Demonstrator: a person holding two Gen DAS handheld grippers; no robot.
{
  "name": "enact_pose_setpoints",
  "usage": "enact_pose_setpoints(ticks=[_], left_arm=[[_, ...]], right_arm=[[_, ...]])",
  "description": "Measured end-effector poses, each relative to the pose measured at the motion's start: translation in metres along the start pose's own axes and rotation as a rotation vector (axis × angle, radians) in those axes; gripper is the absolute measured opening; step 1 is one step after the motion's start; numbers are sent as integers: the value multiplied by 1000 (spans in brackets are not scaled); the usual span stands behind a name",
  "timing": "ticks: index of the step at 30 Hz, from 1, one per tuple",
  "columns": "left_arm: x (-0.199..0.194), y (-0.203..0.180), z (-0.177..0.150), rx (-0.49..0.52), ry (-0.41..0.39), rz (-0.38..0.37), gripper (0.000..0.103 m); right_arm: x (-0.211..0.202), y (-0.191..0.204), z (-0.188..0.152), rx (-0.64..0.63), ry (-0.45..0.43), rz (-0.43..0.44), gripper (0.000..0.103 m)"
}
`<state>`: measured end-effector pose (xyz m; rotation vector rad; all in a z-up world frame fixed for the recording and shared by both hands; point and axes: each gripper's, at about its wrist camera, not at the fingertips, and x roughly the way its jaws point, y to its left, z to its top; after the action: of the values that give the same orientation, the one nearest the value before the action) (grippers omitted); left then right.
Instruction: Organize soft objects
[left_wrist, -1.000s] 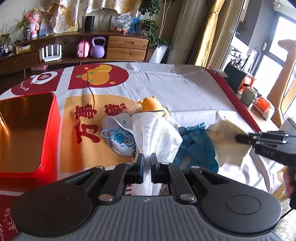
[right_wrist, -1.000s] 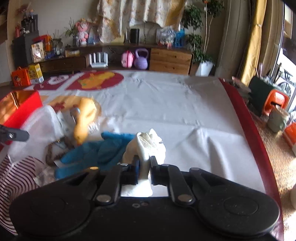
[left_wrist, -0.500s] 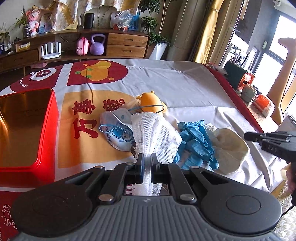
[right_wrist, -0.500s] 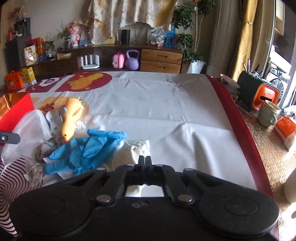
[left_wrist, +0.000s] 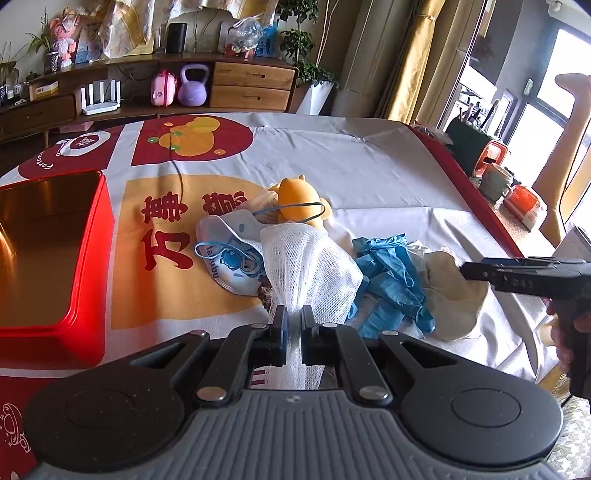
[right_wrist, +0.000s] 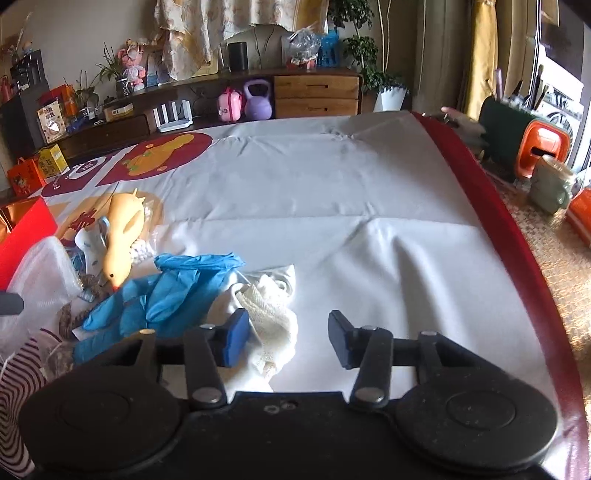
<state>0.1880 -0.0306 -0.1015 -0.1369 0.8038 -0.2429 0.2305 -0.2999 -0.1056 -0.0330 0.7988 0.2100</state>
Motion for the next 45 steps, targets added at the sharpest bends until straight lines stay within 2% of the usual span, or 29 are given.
enact_pose_setpoints(ticks=[2, 7, 11, 17, 23, 26, 27, 28, 30, 32, 40, 45], left_arm=[[2, 1, -1, -3, 6, 2, 6], [3, 1, -2, -6, 13, 1, 6], [4, 3, -2, -13, 16, 1, 6], [7, 3, -4, -16, 23, -3, 6], [10, 2, -5, -13, 29, -2, 6], [12, 3, -4, -14, 33, 0, 6], [12, 3, -4, -14, 34, 0, 6], [12, 3, -4, -15, 35, 1, 6], [12, 4, -5, -16, 36, 1, 6], [11, 4, -5, -18, 34, 2, 6], [-5, 2, -2, -23, 0, 3, 6], [-24, 0, 4, -26, -43, -4, 6]], right_arm=[[10, 0, 1, 24, 21, 31, 59], [24, 4, 2, 74, 66, 118, 59], [12, 1, 5, 99, 42, 145, 62], [2, -23, 10, 155, 15, 109, 62], [19, -19, 2, 183, 63, 126, 62], [26, -11, -1, 181, 76, 131, 55], [29, -11, -1, 194, 79, 145, 44], [30, -12, -1, 211, 80, 166, 40], [27, -11, 1, 209, 69, 165, 33], [18, -9, 3, 190, 47, 160, 31], [-41, -10, 26, 95, -100, 82, 31], [-72, -1, 42, 54, -151, 89, 31]])
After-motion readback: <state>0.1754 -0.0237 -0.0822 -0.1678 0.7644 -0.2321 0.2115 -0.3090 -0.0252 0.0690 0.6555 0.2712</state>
